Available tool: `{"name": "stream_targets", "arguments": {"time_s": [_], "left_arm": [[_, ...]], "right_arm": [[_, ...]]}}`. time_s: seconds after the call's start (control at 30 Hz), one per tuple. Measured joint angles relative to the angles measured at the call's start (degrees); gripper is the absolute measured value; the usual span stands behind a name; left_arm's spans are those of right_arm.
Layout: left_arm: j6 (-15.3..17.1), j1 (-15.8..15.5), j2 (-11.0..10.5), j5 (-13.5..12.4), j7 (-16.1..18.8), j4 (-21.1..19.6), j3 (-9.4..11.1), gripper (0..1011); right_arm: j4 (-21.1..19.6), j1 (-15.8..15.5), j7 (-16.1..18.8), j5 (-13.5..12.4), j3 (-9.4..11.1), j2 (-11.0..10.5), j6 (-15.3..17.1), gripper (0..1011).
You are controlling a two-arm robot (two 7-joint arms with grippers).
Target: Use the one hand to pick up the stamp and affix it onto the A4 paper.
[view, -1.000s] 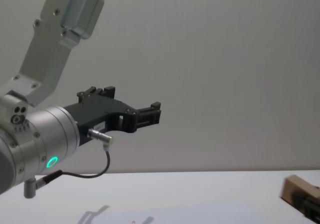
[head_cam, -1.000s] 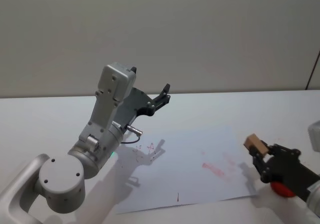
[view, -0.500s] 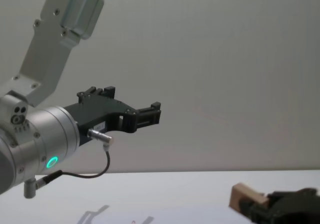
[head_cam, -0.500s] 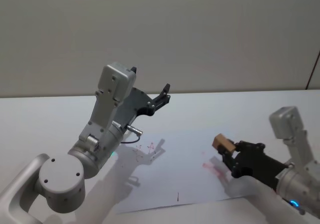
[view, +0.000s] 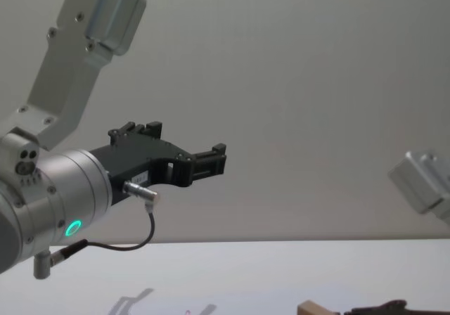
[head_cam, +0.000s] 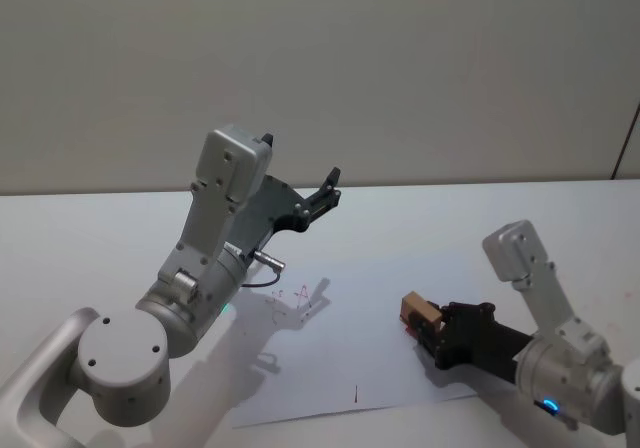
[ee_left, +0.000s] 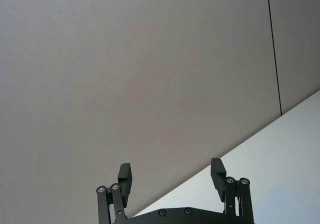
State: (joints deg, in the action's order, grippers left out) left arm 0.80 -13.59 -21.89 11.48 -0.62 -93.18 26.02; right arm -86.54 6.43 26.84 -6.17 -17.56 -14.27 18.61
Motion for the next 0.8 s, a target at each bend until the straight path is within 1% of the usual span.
{"name": "stream_targets", "arguments": {"time_s": [0.17, 0.37, 0.6, 0.8], "left_arm": [[0.00, 0.00, 0.00, 0.00, 0.00, 0.00, 0.00, 1001], [0.00, 0.00, 0.00, 0.00, 0.00, 0.00, 0.00, 1001], [0.00, 0.00, 0.00, 0.00, 0.00, 0.00, 0.00, 1001], [0.00, 0.00, 0.00, 0.00, 0.00, 0.00, 0.00, 1001]], "right_arm": [[1.54, 1.04, 0.07, 0.76, -0.62, 0.83, 0.92, 217], [2.22, 1.58, 0.06, 1.18, -0.87, 1.23, 1.61, 217], [2.52, 1.78, -0.43, 1.22, -1.09, 1.39, 2.04, 217], [2.25, 1.64, -1.31, 0.95, -1.18, 1.40, 1.70, 217]]}}
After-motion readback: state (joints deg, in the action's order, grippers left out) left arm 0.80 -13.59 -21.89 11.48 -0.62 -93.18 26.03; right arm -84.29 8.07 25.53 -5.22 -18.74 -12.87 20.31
